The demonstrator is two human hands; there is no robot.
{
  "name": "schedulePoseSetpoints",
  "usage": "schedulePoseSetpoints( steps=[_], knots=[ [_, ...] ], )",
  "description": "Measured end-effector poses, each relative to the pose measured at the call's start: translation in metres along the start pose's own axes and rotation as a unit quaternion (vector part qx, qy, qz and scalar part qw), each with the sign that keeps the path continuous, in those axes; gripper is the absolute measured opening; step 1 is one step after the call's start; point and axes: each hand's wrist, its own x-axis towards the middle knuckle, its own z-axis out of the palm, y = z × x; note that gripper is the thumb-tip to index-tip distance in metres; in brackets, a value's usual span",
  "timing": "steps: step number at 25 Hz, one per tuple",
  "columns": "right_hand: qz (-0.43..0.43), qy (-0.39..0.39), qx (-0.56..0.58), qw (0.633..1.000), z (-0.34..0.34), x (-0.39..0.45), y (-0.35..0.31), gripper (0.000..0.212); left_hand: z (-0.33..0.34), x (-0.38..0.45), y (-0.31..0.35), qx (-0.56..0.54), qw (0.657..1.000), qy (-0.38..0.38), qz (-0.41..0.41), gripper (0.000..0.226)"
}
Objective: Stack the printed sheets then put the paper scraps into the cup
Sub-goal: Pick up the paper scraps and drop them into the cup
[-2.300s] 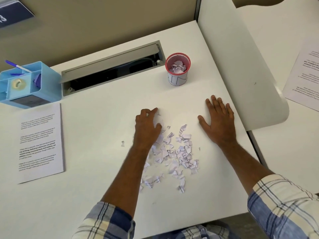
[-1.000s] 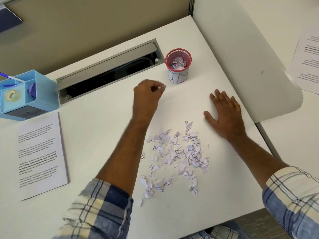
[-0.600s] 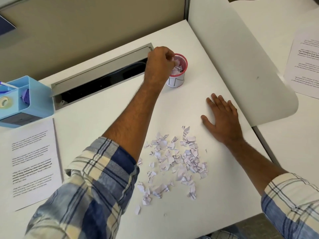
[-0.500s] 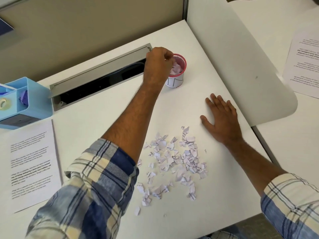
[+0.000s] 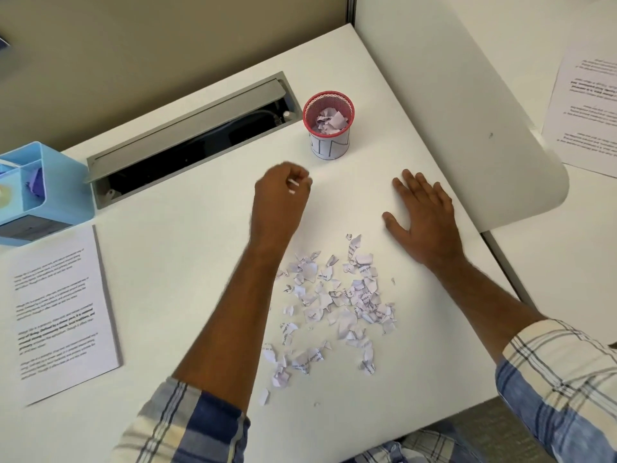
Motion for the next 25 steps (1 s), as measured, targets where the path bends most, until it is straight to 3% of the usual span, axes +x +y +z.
schedulePoseSetpoints(
  steps=[6,11,17,25],
  knots=[
    [-0.002,-0.002,0.008,1.0,0.0,-0.001,-0.001,0.066,-0.007,-0.096,-0.06,0.059,0.993,-0.08,-0.062,0.027],
    [0.0,-0.005,0.011,1.0,-0.001,-0.001,-0.001,0.065,-0.003,-0.112,-0.068,0.102,0.986,-0.118,-0.06,0.054],
    [0.0,-0.013,0.01,1.0,-0.001,0.0,0.0,0.065,0.01,-0.109,-0.062,0.088,0.989,-0.116,-0.031,0.014],
    [0.001,-0.003,0.006,1.0,0.001,0.0,0.0,0.066,-0.014,-0.081,-0.026,-0.004,0.996,-0.062,-0.059,0.009]
  ],
)
